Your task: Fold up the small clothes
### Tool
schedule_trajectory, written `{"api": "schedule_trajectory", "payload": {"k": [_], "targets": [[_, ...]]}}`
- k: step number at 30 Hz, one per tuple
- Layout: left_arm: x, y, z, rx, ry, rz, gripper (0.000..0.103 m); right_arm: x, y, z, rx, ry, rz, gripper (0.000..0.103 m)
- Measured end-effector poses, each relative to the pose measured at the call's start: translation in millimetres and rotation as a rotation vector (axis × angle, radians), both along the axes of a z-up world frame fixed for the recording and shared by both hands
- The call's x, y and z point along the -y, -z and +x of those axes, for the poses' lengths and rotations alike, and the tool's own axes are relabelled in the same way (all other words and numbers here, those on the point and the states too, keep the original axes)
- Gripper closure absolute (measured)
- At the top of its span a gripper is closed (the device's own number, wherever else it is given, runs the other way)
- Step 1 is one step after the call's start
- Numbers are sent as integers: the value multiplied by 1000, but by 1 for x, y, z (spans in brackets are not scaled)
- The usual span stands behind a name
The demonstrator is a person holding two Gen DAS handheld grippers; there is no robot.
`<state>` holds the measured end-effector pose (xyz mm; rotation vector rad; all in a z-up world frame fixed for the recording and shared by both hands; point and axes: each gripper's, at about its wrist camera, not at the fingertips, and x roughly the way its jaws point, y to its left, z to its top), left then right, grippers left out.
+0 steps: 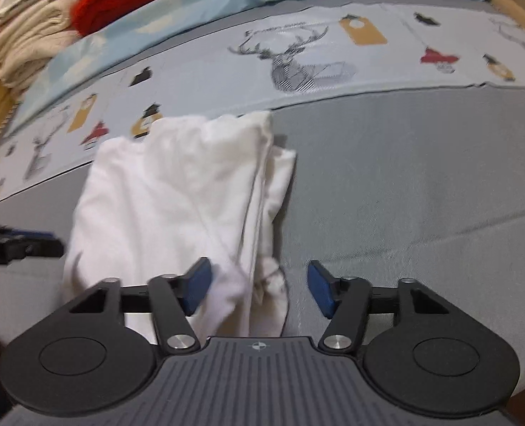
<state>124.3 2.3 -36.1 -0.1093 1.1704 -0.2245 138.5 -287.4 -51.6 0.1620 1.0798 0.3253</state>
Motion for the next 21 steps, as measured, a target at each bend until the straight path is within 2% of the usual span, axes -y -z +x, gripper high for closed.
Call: {"api": "schedule_trajectory", "payload": {"k": [2,4,5,9,15,17,18,20,21], "targets": [[3,0,0,2,3,3,73,6,1,-3,-24,-31,47,69],[5,0,0,7,6,2,73,8,-1,-7,-23,-64,75,90],[7,0,0,8,6,1,73,9,-2,-8,-20,-84,96,97],[11,1,2,11,8,2,73,12,-14,-12,40,-122,140,99],[22,9,4,-16,64,-29,70,43,-34,-12,89,-50,282,100],[30,25,6,-78,109,-6,69,39,-16,-8,-27,-74,218,100],[36,34,6,-99,138,31,69,29,-1,-5,-103,-104,117,100],[42,40,6,-99,166,77,69,15,15,-2,-148,-144,-28,101],[43,40,7,-100,164,76,68,14,16,2,-130,-132,-66,100]]}}
